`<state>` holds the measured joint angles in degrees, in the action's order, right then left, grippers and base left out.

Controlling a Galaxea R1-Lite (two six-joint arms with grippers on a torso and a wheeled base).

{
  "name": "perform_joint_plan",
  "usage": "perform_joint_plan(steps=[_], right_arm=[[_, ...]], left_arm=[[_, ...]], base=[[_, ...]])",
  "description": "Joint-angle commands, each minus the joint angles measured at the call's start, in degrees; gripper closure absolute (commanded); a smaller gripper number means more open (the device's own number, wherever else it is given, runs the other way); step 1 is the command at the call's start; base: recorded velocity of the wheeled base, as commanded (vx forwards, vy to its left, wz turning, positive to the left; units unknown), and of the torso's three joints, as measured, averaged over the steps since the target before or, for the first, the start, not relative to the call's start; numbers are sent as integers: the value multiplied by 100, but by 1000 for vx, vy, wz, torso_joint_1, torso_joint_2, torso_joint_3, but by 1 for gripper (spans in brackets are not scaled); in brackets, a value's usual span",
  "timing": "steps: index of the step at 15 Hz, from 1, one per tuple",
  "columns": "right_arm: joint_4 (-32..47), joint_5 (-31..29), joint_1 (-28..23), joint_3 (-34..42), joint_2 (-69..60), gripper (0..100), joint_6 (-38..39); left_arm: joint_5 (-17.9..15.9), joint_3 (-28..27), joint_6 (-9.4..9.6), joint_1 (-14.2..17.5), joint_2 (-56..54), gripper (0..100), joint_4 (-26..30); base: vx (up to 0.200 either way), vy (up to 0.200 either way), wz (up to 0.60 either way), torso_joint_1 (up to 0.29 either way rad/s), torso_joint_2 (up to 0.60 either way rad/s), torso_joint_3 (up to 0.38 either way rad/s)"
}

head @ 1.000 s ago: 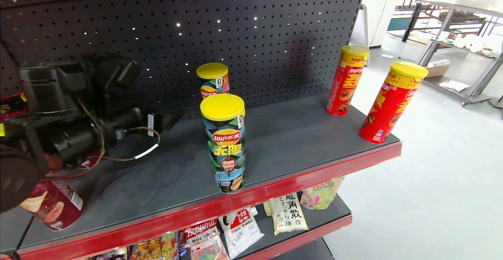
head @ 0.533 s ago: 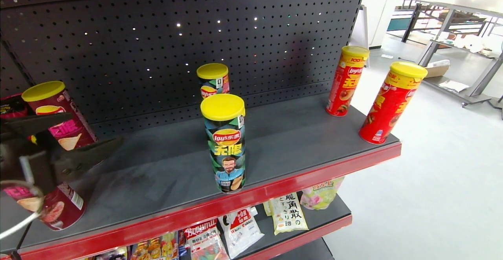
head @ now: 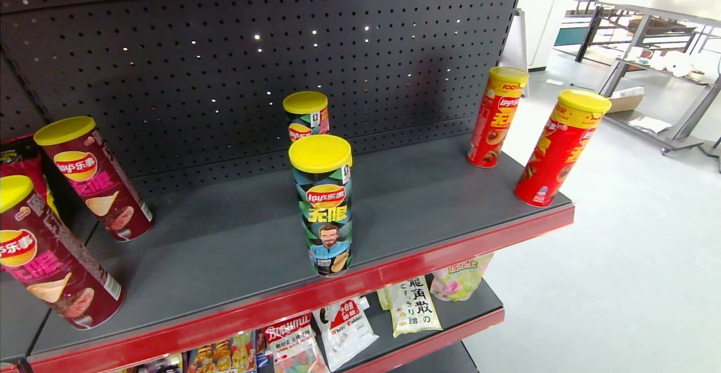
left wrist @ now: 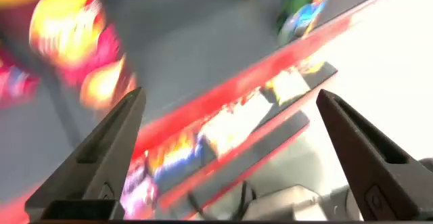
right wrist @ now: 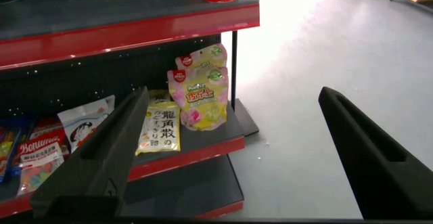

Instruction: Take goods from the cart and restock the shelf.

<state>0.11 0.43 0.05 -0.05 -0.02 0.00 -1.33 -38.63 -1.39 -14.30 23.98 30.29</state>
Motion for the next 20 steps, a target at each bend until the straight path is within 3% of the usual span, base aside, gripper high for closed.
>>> perform_joint_plan(steps=[1,4,6,7,8,9,11,13,15,20], right_arm=[[7,1,4,-4,2,0,0],[-2,1,4,-4,2,0,0],[-2,1,4,5,2,0,0],[-2,1,4,5,2,0,0],[-2,1,4,5,2,0,0],[-2,1,4,5,2,0,0],[-2,1,4,-4,2,0,0],[7,1,4,-4,2,0,0],[-2,1,4,5,2,0,0],[-2,28,4,-4,2,0,-35]], left_arm=[[212,251,-54,340,-508,0,20],[309,972,-10,1061,-1097,0,20],[335,1508,-2,1342,-1563,0,-103],[309,2299,7,1421,-2240,0,-718],[291,2694,51,1430,-2398,0,-1113],[212,3406,42,1430,-2398,0,-2379],[-113,3529,-248,1430,-2398,0,-2607],[-69,3863,297,1430,-2398,0,-3346],[186,3854,183,1430,-2398,0,-2968],[194,3854,148,1430,-2398,0,-3012]], base=[[0,0,0,0,0,0],[0,0,0,0,0,0],[0,0,0,0,0,0],[0,0,0,0,0,0],[0,0,0,0,0,0],[0,0,0,0,0,0],[0,0,0,0,0,0],[0,0,0,0,0,0],[0,0,0,0,0,0],[0,0,0,0,0,0]])
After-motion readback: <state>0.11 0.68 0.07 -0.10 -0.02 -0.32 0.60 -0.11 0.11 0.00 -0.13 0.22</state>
